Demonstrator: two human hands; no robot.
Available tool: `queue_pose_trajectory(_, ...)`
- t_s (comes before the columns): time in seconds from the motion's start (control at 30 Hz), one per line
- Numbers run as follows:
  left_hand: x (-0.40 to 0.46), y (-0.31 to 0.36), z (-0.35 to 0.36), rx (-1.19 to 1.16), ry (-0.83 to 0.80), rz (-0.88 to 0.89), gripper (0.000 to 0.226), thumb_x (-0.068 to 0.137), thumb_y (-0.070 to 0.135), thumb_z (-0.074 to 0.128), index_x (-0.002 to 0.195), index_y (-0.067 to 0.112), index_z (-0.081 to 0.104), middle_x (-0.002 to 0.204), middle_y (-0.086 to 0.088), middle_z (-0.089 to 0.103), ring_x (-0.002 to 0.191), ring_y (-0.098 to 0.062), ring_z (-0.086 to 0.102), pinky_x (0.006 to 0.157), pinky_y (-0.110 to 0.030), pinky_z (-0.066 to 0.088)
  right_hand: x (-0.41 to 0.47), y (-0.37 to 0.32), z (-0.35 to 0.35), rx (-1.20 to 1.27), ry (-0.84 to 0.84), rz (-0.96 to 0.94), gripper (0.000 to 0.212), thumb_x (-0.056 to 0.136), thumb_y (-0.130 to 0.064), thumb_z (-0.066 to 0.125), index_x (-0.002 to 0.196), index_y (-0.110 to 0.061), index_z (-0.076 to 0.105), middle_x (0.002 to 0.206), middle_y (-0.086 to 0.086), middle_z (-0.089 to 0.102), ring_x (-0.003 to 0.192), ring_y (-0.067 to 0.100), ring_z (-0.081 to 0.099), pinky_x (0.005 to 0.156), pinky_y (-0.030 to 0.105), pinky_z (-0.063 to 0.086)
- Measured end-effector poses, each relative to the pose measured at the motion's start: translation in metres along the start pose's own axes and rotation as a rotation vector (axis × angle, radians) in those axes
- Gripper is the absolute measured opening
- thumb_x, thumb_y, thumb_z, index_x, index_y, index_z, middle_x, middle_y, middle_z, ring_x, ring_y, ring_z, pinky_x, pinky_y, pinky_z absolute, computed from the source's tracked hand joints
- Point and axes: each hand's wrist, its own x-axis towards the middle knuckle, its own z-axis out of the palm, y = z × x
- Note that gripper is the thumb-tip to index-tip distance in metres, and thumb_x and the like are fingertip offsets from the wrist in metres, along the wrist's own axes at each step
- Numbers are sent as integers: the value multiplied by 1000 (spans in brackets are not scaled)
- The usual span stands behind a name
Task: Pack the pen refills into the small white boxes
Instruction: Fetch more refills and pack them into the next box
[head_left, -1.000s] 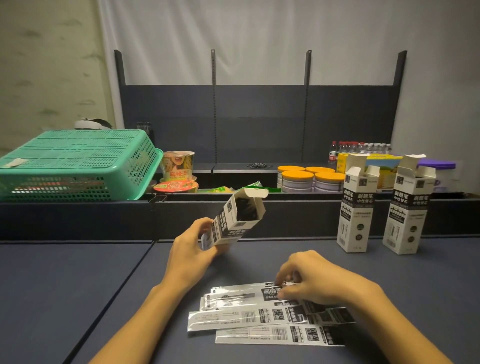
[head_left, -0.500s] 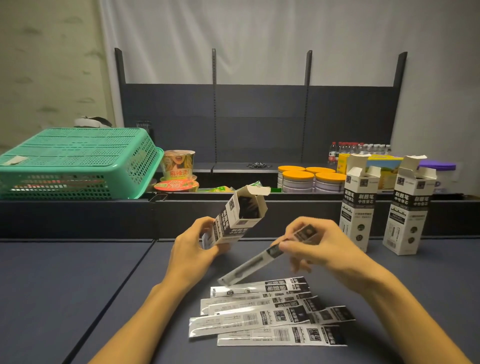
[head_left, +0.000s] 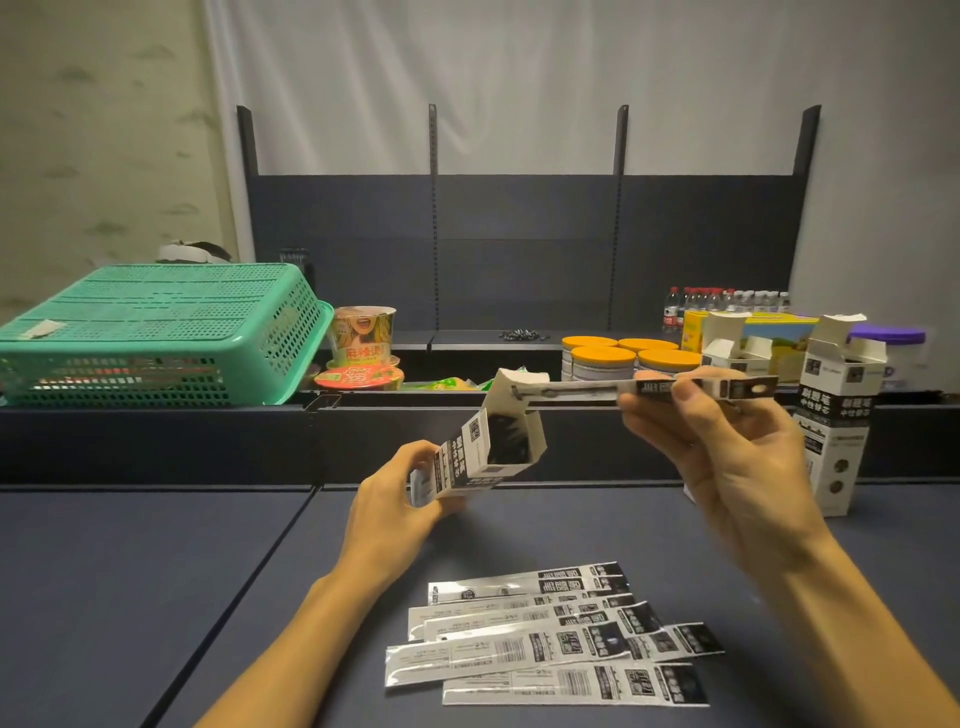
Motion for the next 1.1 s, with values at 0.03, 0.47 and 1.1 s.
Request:
queue_pose_trajectory(0.03,0,-1,0,5,-2,0,48,73,29,81,114,30,56,109,14,65,99,-6,62,76,-4,44,-1,1,1,-17,-10,-17,15,85,-8,55,97,-4,62,94,19,73,88,35,72,75,35,59)
queue_pose_trajectory(0.47,-1,-3,1,43,14,19,49,73,25,81,115,29,57,109,13,66,99,-9,62,82,-19,52,-8,22,5,-370,-163,-296,18,81,0,64,99,3,64,93,14,74,84,29,73,78,37,60)
queue_pose_trajectory(1.1,-3,5,4,13,-60,67,50,75,20,81,117,30,56,112,15,65,104,-4,60,82,-10,48,0,51,0,-917,-287,-610,24,83,-31,64,94,-13,75,86,-10,67,73,10,65,60,24,55)
